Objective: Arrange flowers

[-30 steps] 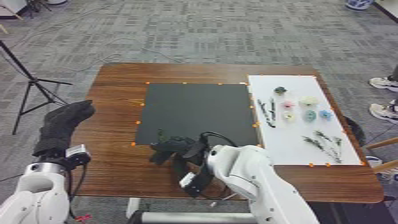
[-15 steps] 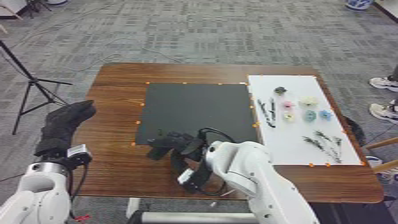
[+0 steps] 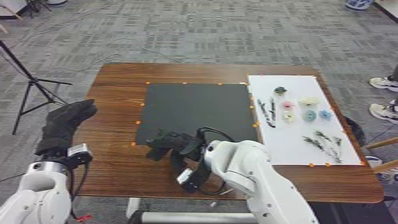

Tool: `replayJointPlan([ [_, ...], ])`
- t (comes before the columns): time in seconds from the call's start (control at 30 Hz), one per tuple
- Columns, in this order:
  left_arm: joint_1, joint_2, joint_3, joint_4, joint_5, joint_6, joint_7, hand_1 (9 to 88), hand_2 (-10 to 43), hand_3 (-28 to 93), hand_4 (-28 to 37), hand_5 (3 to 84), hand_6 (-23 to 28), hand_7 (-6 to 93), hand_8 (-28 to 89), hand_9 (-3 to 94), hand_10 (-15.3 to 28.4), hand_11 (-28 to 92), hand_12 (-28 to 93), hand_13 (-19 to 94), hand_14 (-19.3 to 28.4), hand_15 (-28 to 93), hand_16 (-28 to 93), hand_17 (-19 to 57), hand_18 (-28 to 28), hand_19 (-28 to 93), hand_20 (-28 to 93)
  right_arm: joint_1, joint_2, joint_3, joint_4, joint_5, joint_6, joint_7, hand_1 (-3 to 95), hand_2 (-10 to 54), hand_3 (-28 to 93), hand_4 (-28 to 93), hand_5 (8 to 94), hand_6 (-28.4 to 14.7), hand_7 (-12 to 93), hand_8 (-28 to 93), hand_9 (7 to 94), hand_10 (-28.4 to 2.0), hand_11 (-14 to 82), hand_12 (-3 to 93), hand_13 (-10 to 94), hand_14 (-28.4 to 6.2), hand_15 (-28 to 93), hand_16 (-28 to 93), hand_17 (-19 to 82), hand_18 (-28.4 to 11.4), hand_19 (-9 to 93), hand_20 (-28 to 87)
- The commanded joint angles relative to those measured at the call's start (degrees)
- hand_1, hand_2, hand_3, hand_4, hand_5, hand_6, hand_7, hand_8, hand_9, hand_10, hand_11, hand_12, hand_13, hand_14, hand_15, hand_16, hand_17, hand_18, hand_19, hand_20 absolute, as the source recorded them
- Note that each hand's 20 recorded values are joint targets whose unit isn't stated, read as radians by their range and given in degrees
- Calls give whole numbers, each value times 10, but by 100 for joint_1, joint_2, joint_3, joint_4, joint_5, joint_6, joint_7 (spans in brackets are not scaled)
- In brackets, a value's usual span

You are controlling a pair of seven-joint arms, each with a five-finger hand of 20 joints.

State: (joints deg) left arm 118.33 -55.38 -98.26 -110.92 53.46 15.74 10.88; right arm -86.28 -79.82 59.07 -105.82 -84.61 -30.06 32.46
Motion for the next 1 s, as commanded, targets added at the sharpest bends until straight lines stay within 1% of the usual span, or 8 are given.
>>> replayJointPlan([
  [0.03,14,-83,9,-5,-5,-34,1,293,-5,679,-189,534,32,172,-79,531,139,214,116,411,168,197,-16,88,105,49,180,17,-70,-6,62,-46,-134,76,195,179,509,-118,591,-87,69,-75,553,-171,62,54,937,-63,533,257,682,-139,932,457],
  [0.3,-46,-113,72,27,-4,-40,2,293,-6,679,-189,534,32,173,-79,530,140,213,116,412,168,198,-16,88,105,49,180,40,-180,27,259,-170,-67,-135,196,173,508,-115,581,-85,71,-74,542,-166,60,56,937,-67,515,268,671,-146,932,456],
  [0.33,-13,-129,56,13,-13,-38,18,293,-6,679,-189,534,32,172,-79,530,140,213,115,412,168,197,-16,88,105,49,180,50,-191,21,278,-178,-53,-168,196,173,508,-115,580,-84,71,-74,541,-165,61,56,937,-68,512,270,668,-147,932,455],
  [0.53,-20,-140,68,23,-12,-59,13,294,-6,678,-190,534,32,173,-79,530,140,213,116,412,168,197,-16,88,106,49,180,109,-251,27,366,-250,4,-301,194,172,513,-115,564,-79,75,-75,527,-156,59,56,931,-73,500,284,651,-155,932,447],
  [0.63,-37,-145,88,29,-17,-45,20,293,-7,679,-188,533,31,173,-79,530,140,213,116,412,168,197,-16,88,106,49,180,161,-268,21,399,-269,20,-319,194,171,515,-116,560,-78,75,-76,525,-155,59,56,928,-74,499,287,650,-156,932,445],
  [0.83,-69,-156,134,43,-14,-69,14,293,-7,679,-188,534,33,171,-79,531,140,213,116,412,168,196,-16,88,106,49,180,229,-298,21,384,-298,104,-386,194,171,515,-117,558,-78,76,-76,520,-154,58,55,927,-74,498,288,648,-156,932,443],
  [0.9,-59,-159,108,37,5,-87,13,294,-7,678,-189,533,33,171,-78,531,140,213,116,412,168,195,-17,88,106,49,180,206,-230,26,303,-199,78,-336,195,171,515,-118,558,-77,77,-75,521,-154,59,56,927,-75,498,288,648,-156,932,443],
  [1.0,-8,-137,55,10,-16,-67,24,293,-8,679,-188,533,33,171,-78,530,140,213,116,412,167,196,-16,88,106,49,180,118,-75,-4,116,-44,73,-208,194,171,515,-118,560,-76,79,-75,525,-155,60,57,927,-75,499,287,648,-156,932,443],
])
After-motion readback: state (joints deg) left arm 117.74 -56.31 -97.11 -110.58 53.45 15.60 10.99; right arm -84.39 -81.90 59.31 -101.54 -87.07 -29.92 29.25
